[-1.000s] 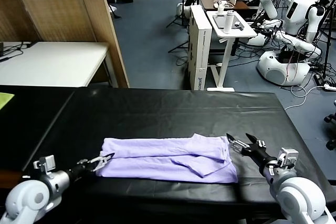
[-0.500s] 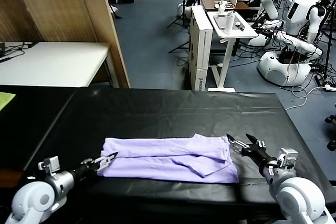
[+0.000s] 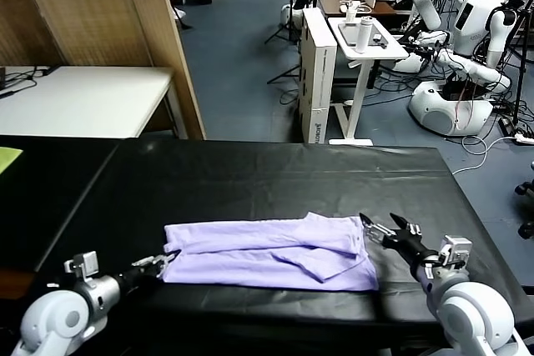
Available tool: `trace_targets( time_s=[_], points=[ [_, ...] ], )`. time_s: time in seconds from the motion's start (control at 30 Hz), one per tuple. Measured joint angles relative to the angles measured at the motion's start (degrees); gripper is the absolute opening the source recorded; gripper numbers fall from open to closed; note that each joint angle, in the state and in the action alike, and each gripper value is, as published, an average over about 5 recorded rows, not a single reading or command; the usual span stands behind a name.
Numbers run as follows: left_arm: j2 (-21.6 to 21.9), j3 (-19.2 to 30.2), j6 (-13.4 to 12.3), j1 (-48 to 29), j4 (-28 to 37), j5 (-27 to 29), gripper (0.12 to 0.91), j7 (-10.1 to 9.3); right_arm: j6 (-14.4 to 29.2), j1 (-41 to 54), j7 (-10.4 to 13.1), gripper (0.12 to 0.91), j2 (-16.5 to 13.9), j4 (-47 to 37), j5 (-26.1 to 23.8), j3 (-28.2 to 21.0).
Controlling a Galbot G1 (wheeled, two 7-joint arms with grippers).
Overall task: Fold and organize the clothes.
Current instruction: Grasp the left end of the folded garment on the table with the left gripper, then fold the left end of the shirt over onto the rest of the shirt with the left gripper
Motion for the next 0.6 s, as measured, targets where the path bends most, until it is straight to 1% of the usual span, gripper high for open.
trace_targets(
  time_s=[0.07, 0.13, 0.33, 0.4, 0.5, 0.6],
  points=[
    [-0.1, -0.5, 0.0, -0.1, -0.4, 2.1, 0.173, -0.33, 0.0, 0.0, 0.0, 0.907, 0.1, -0.1, 0.0, 0.0],
    [0.1, -1.2, 0.0, -0.1, -0.9, 4.7, 0.174, -0.23, 0.1, -0.1, 0.0, 0.907, 0.3, -0.2, -0.1, 0.1],
    [2.6, -5.1, -0.2, 0.8, -1.5, 15.9, 0.174, 1.49, 0.3, 0.1, 0.1, 0.907, 0.9, -0.6, -0.2, 0.0],
    [3.9, -6.9, -1.1, 1.4, -1.5, 19.8, 0.174, 1.63, 0.3, 0.1, 0.1, 0.907, 1.1, -0.8, -0.4, -0.2],
    [5.4, -9.5, -3.5, 2.3, -1.7, 24.6, 0.174, 1.63, 0.3, 0.2, 0.1, 0.907, 1.4, -0.9, -0.7, -0.6],
    [6.0, -11.1, -5.1, 3.0, -2.6, 27.3, 0.174, 1.59, 0.4, 0.2, 0.1, 0.907, 2.0, -1.0, -1.0, -1.0]
  ],
)
